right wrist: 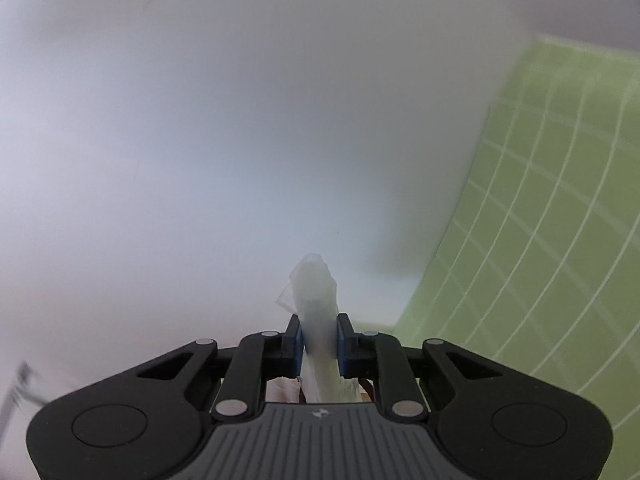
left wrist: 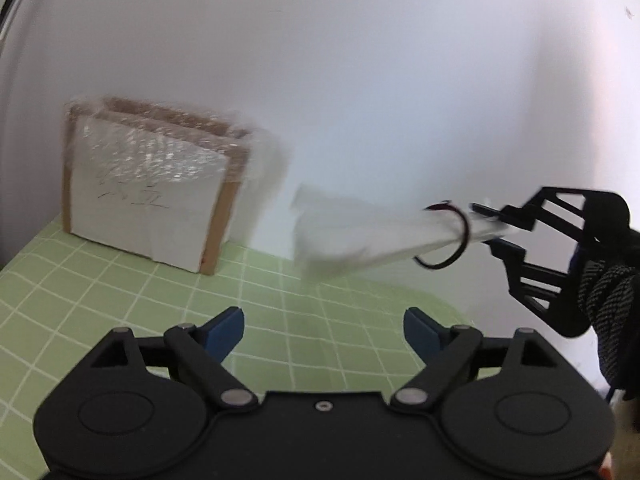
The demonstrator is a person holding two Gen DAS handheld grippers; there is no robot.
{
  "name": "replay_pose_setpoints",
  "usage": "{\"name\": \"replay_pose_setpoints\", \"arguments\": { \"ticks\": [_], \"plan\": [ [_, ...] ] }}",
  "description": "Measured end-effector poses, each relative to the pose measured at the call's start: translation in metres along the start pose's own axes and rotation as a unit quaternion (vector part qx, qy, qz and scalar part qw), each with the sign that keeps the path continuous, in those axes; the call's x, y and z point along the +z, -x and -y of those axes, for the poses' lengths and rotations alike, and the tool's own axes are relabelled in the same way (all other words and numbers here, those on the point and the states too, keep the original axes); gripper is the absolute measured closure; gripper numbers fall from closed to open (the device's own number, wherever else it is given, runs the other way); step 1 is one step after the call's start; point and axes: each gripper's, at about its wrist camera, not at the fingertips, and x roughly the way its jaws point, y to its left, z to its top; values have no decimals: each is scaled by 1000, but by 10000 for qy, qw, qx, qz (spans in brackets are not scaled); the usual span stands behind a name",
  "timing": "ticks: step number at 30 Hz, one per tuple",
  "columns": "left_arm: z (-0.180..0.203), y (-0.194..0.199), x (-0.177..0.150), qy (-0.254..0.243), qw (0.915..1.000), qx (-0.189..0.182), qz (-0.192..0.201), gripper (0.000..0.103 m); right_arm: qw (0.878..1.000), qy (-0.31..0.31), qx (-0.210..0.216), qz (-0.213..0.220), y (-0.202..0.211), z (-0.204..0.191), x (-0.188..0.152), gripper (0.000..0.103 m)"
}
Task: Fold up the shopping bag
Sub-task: 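Grasp the banded roll with the right gripper while the left gripper releases it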
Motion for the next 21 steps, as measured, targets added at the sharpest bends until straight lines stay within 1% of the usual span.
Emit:
{"name": "replay_pose_setpoints", "arguments": {
  "ticks": [2,4,7,9,11,13,15,19,21],
  "plan": [
    [-3,1,0,75,9999,67,-24,11,9995,-253,169,96,-7,0,1,85],
    [-11,-4,2,337,9992,129,-173,3,9980,-506,338,192,-15,1,3,85],
    [-24,-16,8,724,9962,186,-446,1,9938,-884,590,336,-26,2,5,85],
    [-40,-32,14,978,9933,217,-580,1,9901,-1111,747,429,-34,1,6,85],
    [-55,-43,18,1193,9903,254,-668,1,9892,-1120,809,494,-50,-7,0,85],
    [-69,-54,21,1419,9872,282,-670,1,9882,-1175,850,495,-67,-13,-7,85],
    [-82,-62,23,1625,9845,305,-576,1,9875,-1174,895,543,-83,-19,-14,85],
    [-100,-71,21,1873,9809,335,-397,1,9901,-859,868,695,-115,-35,-27,85],
    [-104,-71,18,1882,9814,286,-232,1,9925,-585,820,697,-132,-42,-33,85]
  ]
}}
